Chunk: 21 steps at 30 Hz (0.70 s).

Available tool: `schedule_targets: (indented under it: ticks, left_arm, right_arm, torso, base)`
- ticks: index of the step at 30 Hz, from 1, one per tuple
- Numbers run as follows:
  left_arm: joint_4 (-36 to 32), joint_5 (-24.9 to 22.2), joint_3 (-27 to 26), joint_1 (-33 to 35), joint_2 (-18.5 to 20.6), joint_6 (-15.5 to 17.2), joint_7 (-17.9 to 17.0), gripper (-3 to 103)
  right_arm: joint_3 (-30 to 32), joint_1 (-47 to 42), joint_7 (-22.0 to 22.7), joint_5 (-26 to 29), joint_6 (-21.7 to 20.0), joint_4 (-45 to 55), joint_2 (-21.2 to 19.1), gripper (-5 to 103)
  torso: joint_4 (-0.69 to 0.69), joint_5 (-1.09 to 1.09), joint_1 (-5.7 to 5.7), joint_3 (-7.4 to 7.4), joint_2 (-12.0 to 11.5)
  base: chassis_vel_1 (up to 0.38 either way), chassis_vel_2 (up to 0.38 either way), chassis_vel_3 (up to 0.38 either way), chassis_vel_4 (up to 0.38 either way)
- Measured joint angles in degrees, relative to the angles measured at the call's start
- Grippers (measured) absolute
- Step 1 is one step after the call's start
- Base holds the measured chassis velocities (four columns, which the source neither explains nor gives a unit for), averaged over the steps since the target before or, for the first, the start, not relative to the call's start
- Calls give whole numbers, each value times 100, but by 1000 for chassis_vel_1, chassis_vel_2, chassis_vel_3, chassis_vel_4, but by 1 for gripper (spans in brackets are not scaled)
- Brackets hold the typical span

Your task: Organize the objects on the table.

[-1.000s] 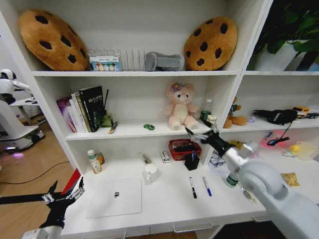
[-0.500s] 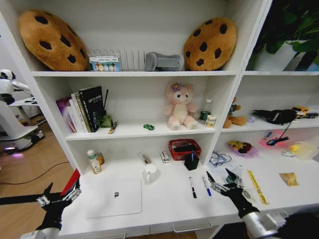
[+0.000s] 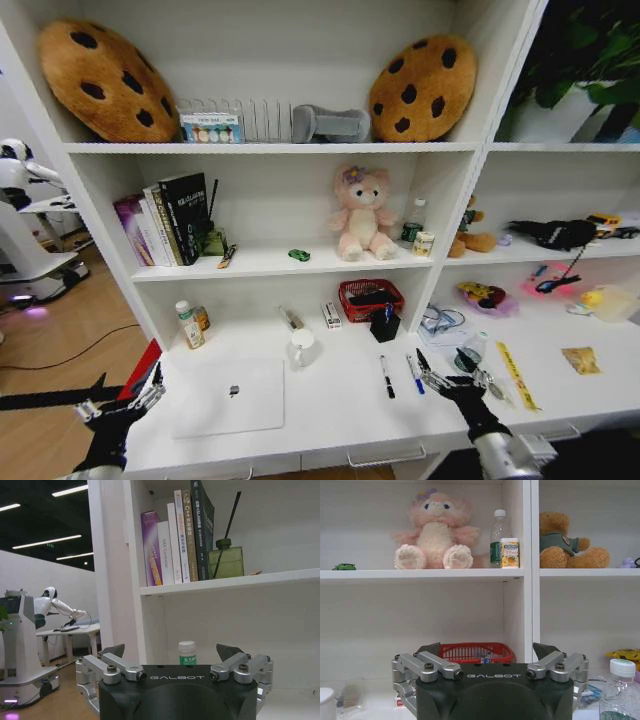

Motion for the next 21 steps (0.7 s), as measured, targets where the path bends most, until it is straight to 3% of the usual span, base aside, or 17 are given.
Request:
schedule_targets:
  ticks: [16,21]
  left_arm:
    - [-48,3,-37,49,-31,74,-1,100]
    - [-22,102,13,99,-62,77,11,100]
  right_arm:
    - [-525,300,-100,-2,63,-428,-201,100]
    - [-1018,859,30,206,-246,-743,-379,100]
  torso:
    - [-1,-2,0,0,1]
    - [1,1,-1,0,0]
  base:
    - [-100,-110,108,93]
    - [-48,-64,44,55]
